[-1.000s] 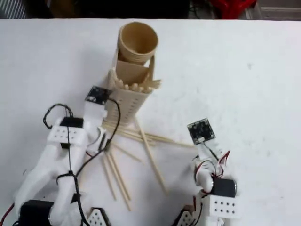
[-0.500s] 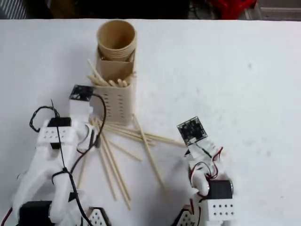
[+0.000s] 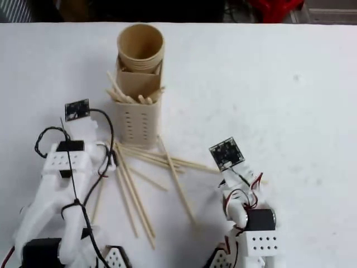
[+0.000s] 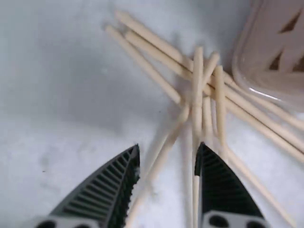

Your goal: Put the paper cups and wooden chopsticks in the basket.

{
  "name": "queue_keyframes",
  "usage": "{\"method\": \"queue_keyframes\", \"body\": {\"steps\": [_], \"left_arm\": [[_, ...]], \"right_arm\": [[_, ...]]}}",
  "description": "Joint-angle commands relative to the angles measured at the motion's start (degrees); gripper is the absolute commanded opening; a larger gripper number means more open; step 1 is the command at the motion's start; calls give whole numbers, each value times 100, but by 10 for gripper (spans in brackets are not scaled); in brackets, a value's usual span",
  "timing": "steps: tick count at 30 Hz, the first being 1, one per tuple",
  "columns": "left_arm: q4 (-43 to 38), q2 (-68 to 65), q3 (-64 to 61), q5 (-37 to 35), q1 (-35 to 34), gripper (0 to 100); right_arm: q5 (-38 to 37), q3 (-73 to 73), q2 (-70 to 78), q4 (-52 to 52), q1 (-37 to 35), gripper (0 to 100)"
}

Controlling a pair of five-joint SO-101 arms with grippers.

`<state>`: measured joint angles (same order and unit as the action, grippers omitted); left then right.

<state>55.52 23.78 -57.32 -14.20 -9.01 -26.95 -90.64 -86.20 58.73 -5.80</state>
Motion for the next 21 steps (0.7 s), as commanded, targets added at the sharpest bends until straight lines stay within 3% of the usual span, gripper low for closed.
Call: {"method": "queue_keyframes", "body": {"steps": [1,13,21], "left_arm": [[-123,163,18,-149,277,203],[-404,154,0,-501,796,206],[-897,-637,-70,-519,655,203]], "right_arm": [[62,255,22,-57,-13,63],[70,246,22,-57,-4,63],[70,246,22,-57,-4,63]]}}
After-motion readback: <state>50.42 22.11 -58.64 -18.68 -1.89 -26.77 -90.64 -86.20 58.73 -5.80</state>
